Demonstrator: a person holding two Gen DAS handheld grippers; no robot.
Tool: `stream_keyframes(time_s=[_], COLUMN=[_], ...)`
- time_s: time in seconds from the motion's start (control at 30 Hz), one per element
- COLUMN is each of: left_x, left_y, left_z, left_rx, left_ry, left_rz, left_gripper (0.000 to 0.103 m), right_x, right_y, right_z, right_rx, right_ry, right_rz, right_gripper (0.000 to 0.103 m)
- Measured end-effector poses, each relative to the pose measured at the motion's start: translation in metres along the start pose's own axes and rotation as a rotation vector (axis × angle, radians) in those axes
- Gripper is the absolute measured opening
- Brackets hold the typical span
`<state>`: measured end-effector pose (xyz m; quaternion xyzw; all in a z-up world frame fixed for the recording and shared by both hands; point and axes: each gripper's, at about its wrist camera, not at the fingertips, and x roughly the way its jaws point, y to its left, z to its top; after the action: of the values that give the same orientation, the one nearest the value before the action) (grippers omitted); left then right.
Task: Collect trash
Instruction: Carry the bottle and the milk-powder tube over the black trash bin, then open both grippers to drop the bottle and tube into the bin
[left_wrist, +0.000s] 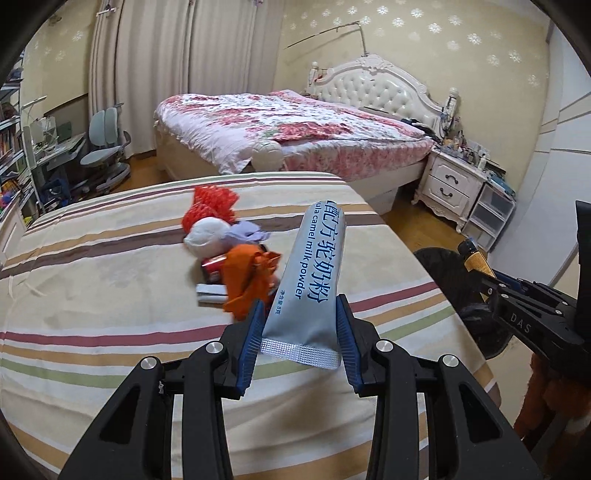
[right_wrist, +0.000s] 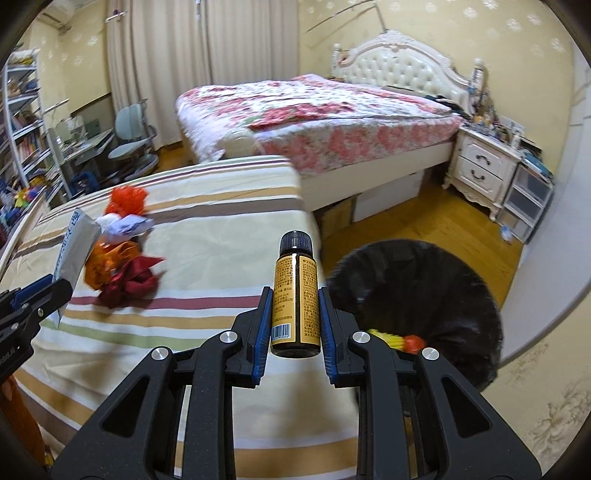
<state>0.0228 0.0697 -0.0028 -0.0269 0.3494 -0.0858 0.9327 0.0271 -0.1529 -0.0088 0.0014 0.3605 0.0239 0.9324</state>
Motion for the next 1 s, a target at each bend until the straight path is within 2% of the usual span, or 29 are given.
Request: stream_keyframes(time_s=[0.23,0.5,0.8,1.0], left_x=[0.035,0.080,0.113,0.128], left_y=[-0.063,-0.128,-0.166,-0.177], left_z=[0.010,0.016,0.020,0.022], left_rx=[0.086,0.180,0.247,0.262], left_ry=[0.004,0.042,0.077,0.096], left_rz=[-0.069,-0.108,-0.097,-0.079], left_gripper=[0.039,0.039,0.039,0.040], right_x=[0.008,0.030,0.043,0.049], right_y=[-0.051,-0.089,-0.123,-0.136], right_z=[0.000,-0.006,-0.011,-0.009], right_rx=[0.073,0.125,0.182,0.199], right_ry=[0.001,0.030,0.045,0.046], right_rz=[-0.085,-0.129,-0.149,-0.152], right_gripper=[0.023,0.023,0.023,0.024])
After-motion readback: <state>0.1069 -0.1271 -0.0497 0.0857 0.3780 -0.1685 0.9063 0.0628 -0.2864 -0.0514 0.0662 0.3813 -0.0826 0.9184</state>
